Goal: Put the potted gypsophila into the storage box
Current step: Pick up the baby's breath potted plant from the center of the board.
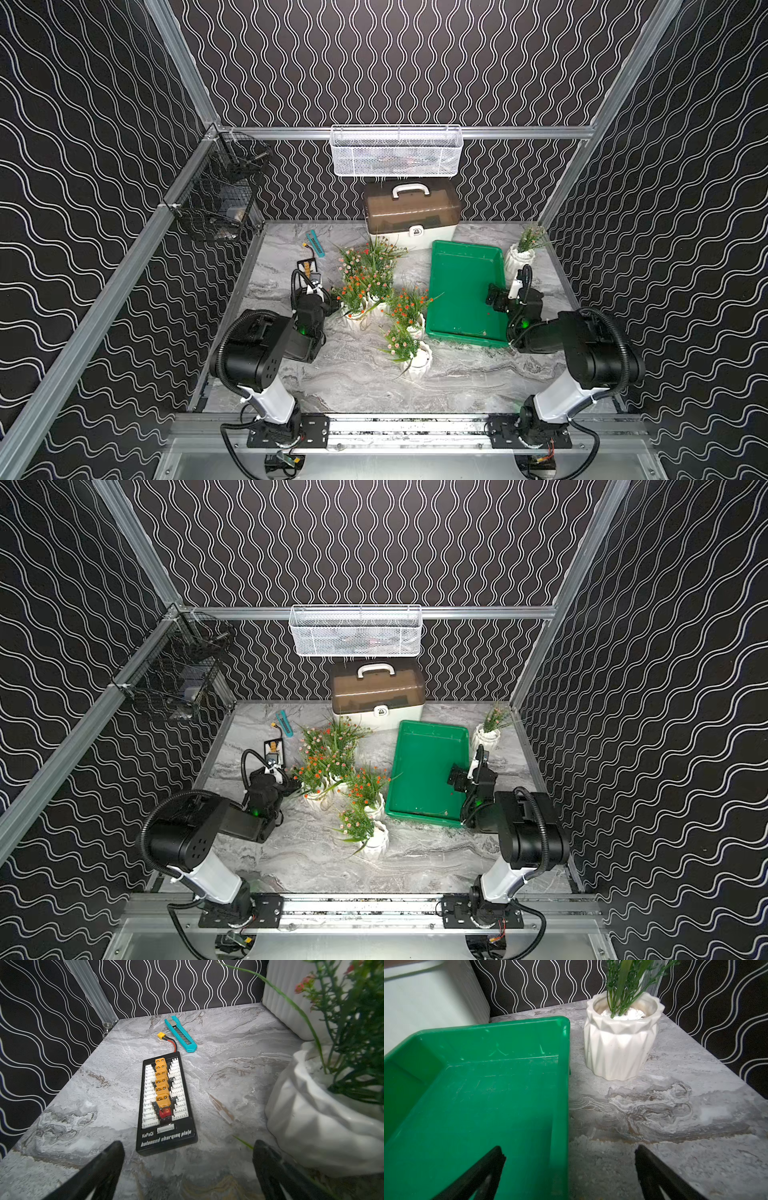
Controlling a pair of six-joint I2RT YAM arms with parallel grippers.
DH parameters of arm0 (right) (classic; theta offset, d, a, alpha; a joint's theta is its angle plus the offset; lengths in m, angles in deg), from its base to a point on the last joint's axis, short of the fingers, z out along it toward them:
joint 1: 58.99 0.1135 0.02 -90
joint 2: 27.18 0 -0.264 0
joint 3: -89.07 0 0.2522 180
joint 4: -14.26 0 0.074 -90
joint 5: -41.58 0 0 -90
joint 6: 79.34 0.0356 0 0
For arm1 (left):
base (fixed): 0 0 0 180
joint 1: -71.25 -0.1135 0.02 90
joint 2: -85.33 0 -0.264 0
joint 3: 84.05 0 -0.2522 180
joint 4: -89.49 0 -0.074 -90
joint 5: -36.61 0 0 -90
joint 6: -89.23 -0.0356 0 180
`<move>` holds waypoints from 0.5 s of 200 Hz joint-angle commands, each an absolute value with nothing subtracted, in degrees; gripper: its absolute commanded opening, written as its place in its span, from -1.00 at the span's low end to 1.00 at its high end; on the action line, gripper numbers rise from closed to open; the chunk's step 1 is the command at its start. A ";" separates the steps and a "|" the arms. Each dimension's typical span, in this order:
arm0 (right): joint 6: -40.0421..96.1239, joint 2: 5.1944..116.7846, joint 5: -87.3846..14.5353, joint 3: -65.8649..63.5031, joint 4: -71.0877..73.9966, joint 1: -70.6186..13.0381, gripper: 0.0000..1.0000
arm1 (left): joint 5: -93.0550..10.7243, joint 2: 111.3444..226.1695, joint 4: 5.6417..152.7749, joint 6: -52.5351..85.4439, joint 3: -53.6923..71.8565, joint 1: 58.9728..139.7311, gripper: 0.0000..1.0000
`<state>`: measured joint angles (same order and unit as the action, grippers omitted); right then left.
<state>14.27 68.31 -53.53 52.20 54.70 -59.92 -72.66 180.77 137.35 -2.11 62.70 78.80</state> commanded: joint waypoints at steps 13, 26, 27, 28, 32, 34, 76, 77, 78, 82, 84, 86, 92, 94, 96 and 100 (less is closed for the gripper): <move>14.41 68.36 -53.09 51.99 55.88 -59.91 1.00 | -72.36 180.43 138.44 -1.73 62.52 78.72 0.99; 14.54 68.36 -52.93 51.93 55.77 -59.96 1.00 | -72.38 180.50 138.27 -1.62 62.41 78.66 0.99; 14.53 68.36 -52.92 51.93 55.78 -59.96 1.00 | -72.33 180.51 138.29 -1.59 62.37 78.69 0.99; 14.53 68.36 -52.91 51.93 55.74 -59.96 1.00 | -72.31 180.51 138.29 -1.62 62.39 78.71 0.99; 14.61 68.36 -52.93 51.93 55.76 -59.96 1.00 | -72.37 180.45 138.38 -1.70 62.46 78.65 0.99; 14.59 68.36 -52.91 51.95 55.74 -59.96 1.00 | -72.35 180.39 138.32 -1.66 62.49 78.66 0.99; 14.64 68.36 -52.90 51.94 55.71 -59.96 1.00 | -67.75 179.98 135.61 -0.06 61.47 76.00 0.99; 14.63 68.36 -52.86 51.94 55.71 -59.96 1.00 | -67.78 179.98 135.64 -0.06 61.50 76.00 0.99; 14.62 68.36 -52.84 51.93 55.75 -59.96 1.00 | -67.71 179.98 135.61 -0.06 61.47 76.00 0.99; 14.67 68.36 -52.82 51.93 55.69 -59.99 1.00 | -67.66 179.94 135.49 0.01 61.40 75.92 0.99; 14.69 68.36 -52.88 51.93 55.70 -59.97 1.00 | -67.57 179.91 135.43 0.02 61.43 75.91 0.99; 14.65 68.36 -52.83 51.93 55.68 -60.03 1.00 | -67.57 179.90 135.39 0.02 61.44 75.87 0.99; 14.61 68.36 -52.86 51.93 55.65 -60.05 1.00 | -67.46 179.90 135.43 0.03 61.44 75.82 0.99; 14.61 68.36 -52.85 51.89 55.69 -60.05 1.00 | -67.46 179.92 135.48 0.03 61.44 75.82 0.99; 14.66 68.38 -52.89 51.85 55.63 -60.05 1.00 | -67.46 179.97 135.44 0.03 61.44 75.82 0.99; 14.66 68.45 -52.75 51.84 55.67 -60.05 1.00 | -67.50 179.98 135.43 0.03 61.44 75.78 0.99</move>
<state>14.30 68.31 -53.46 52.20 54.70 -60.01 -69.36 180.13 135.04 -0.65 61.78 76.07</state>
